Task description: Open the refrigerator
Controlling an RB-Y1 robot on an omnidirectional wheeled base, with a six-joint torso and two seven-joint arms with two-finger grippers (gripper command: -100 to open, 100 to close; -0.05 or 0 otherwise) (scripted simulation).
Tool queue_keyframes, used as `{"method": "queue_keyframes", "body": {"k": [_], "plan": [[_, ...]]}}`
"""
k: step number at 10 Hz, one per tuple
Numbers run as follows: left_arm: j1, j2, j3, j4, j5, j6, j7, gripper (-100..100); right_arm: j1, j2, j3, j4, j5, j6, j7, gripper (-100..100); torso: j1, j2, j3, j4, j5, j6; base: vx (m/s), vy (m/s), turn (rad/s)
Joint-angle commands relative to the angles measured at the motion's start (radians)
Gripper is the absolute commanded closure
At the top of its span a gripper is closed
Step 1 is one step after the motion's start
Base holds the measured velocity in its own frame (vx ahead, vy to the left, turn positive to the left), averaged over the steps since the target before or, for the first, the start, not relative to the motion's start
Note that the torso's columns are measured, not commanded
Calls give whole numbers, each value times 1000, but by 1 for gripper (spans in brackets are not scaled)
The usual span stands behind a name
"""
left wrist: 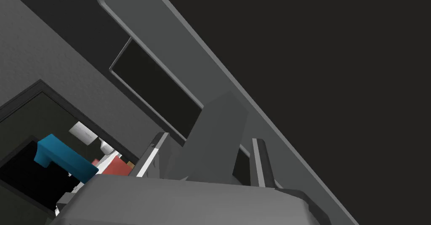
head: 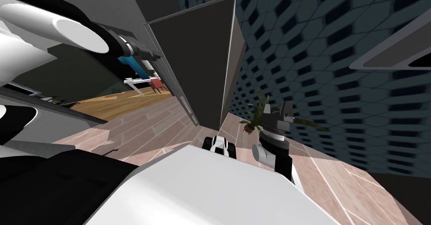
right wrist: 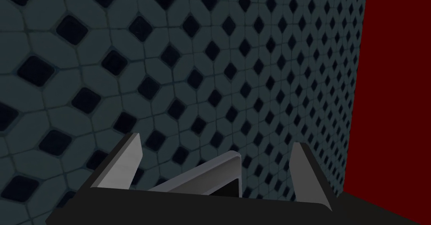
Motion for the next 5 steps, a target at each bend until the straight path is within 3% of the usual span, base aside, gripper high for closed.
{"method": "queue_keyframes", "body": {"k": [1, 3, 4, 5], "plan": [[-2, -8, -2, 44, -34, 18, -2, 100, 0, 0, 0, 0, 0, 0, 0, 0, 3, -2, -2, 0, -1, 1, -127, -188, 138], [3, -5, -11, 47, -19, 15, -10, 100, 0, 0, 0, 0, 0, 0, 0, 0, 10, -6, -6, 0, 0, 2, -53, -72, 29], [-4, -12, -15, 85, -50, 28, -12, 100, 0, -1, 0, 0, 0, 0, 0, 0, 10, -10, -8, -1, 0, 2, -56, -192, 123], [-4, -12, -15, 85, -50, 28, -12, 100, 0, 0, 0, 0, 0, 0, 0, 0, 5, -6, -5, -2, 3, -4, -12, -252, 157]]}}
